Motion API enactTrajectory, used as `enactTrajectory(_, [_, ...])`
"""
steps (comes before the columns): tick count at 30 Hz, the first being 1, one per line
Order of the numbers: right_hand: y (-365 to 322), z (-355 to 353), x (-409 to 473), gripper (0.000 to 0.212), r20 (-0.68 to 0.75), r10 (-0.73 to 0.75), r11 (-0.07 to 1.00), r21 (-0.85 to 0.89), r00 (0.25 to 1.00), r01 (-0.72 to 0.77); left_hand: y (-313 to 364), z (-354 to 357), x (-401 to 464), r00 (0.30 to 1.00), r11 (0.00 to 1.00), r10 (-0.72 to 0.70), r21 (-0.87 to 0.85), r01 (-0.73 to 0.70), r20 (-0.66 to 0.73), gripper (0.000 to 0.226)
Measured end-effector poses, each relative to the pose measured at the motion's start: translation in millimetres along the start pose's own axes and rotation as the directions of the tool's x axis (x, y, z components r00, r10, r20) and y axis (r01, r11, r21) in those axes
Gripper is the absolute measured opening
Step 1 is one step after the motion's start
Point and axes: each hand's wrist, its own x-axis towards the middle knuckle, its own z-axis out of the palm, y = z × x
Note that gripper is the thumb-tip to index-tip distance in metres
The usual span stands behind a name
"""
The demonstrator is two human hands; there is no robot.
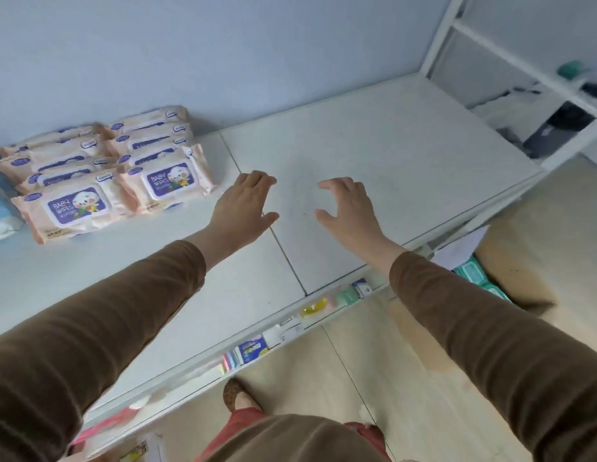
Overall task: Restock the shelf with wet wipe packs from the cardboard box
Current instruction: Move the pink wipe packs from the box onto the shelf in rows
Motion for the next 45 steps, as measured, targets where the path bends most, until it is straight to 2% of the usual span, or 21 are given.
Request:
enactTrajectory(11, [231.2, -121.4, -160.7, 0.041, -0.051, 0.184, 0.982, -0.033, 0.982, -0.186, 282.4, 95.6, 22.6, 0.961, 0.962, 0.271, -0.049, -0.268, 0.06, 0.059])
enactTrajectory(19, [377.9, -149.5, -194.7, 0.043, 0.059, 0.384, 0.923, -0.002, 0.921, -0.384, 391.4, 188.4, 55.4, 0.939, 0.962, 0.262, -0.134, -0.237, 0.222, 0.057])
enactTrajectory(26, [494.2, -134.8, -200.5, 0.047, 0.208, 0.564, 0.813, 0.03, 0.799, -0.582, 443.9, 293.8, 92.4, 0.884, 0.973, 0.171, -0.213, -0.083, 0.435, 0.059])
enactTrajectory(32, [597.8, -101.2, -213.2, 0.048, 0.367, 0.658, 0.711, -0.014, 0.658, -0.703, 490.7, 385.8, 99.9, 0.764, 0.979, 0.075, -0.193, 0.066, 0.641, 0.06])
enactTrajectory(36, [663.1, -62.0, -216.4, 0.043, 0.516, 0.612, 0.729, -0.073, 0.599, -0.681, 516.6, 451.8, 93.2, 0.699, 0.978, -0.044, -0.111, 0.175, 0.714, 0.055])
enactTrajectory(40, [722.4, -12.6, -222.3, 0.008, 0.637, 0.538, 0.777, -0.121, 0.552, -0.617, 536.6, 528.8, 75.2, 0.625, 0.96, -0.135, -0.056, 0.275, 0.769, 0.048])
enactTrajectory(42, [750.7, 15.3, -225.4, 0.018, 0.674, 0.507, 0.802, -0.142, 0.537, -0.58, 546.0, 567.3, 64.3, 0.597, 0.936, -0.195, -0.035, 0.35, 0.778, 0.041])
enactTrajectory(44, [776.9, 44.6, -226.8, 0.034, 0.694, 0.497, 0.807, -0.15, 0.52, -0.571, 553.0, 605.5, 53.0, 0.553, 0.9, -0.257, -0.012, 0.435, 0.793, 0.041])
enactTrajectory(45, [787.2, 58.3, -226.2, 0.036, 0.701, 0.504, 0.804, -0.166, 0.505, -0.571, 555.4, 624.0, 48.0, 0.524, 0.891, -0.269, 0.002, 0.453, 0.808, 0.043])
